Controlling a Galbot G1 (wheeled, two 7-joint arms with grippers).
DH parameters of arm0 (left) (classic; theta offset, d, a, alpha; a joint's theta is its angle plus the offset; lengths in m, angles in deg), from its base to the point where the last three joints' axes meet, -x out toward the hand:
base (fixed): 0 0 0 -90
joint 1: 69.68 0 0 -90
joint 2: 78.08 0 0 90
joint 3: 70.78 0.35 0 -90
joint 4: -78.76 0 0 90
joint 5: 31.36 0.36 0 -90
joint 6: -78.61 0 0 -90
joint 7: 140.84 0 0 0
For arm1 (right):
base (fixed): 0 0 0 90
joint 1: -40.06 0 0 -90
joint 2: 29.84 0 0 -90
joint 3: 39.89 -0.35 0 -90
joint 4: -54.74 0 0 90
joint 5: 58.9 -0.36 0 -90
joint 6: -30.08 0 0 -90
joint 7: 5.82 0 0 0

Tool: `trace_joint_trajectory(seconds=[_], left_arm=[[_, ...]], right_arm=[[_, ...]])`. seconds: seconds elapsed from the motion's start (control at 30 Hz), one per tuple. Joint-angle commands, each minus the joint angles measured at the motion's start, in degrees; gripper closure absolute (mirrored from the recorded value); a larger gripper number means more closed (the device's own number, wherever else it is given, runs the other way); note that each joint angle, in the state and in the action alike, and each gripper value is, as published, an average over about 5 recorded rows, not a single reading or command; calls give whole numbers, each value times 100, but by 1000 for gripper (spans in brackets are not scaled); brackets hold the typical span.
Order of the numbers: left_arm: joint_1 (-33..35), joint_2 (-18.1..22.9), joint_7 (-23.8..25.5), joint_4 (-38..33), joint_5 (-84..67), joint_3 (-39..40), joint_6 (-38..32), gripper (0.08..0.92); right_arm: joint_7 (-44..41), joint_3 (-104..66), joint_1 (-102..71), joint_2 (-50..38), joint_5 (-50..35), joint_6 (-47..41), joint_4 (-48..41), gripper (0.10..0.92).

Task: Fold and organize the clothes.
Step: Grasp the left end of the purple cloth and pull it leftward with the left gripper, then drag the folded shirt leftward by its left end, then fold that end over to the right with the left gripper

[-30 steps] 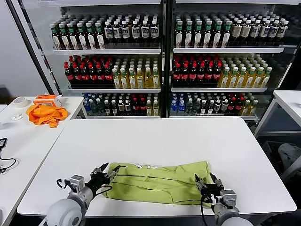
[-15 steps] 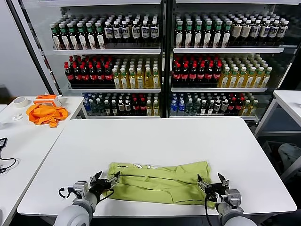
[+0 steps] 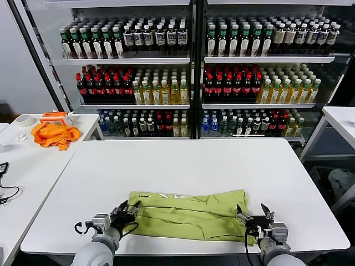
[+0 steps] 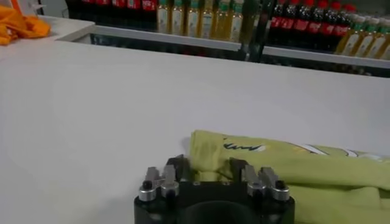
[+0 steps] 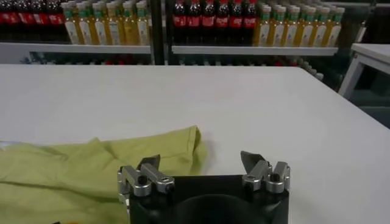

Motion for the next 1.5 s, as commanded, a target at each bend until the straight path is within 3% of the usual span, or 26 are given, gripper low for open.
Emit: trace_joint_trajectory(seconds=[0.03, 0.3, 0.43, 0.57, 0.77, 0.97, 1.13, 1.23, 1.5], left_arm=[[90, 95, -61, -27, 180, 120, 76, 582], [93, 164, 23, 93, 658, 64, -51, 824], [72, 155, 57, 89, 1013, -23, -100, 896], [67, -3, 175, -146, 1525, -324, -8, 899], [183, -639, 200, -542, 1714, -1335, 477, 899], [821, -1309, 270, -426, 1596, -2651, 637, 899], [1386, -1622, 227, -410, 1573, -3596, 778, 899], [1361, -1539, 117, -680, 1084, -3475, 812, 899], [658, -1040, 15, -1358, 74, -2227, 824, 899]], right_arm=[[23, -1, 7, 5, 1, 2, -27, 203], [19, 23, 26, -6, 4, 5, -61, 203], [19, 19, 26, -11, 4, 4, -49, 203], [7, -45, 12, -76, -20, -5, -4, 203], [-12, -162, 29, -138, -80, -4, 26, 203], [-29, -47, 193, -62, -79, 10, -98, 203], [-25, 94, 376, -55, -81, 3, -140, 203], [-10, 142, 453, -72, -78, -6, -156, 203], [-10, -26, 324, -132, -71, -8, -114, 203]])
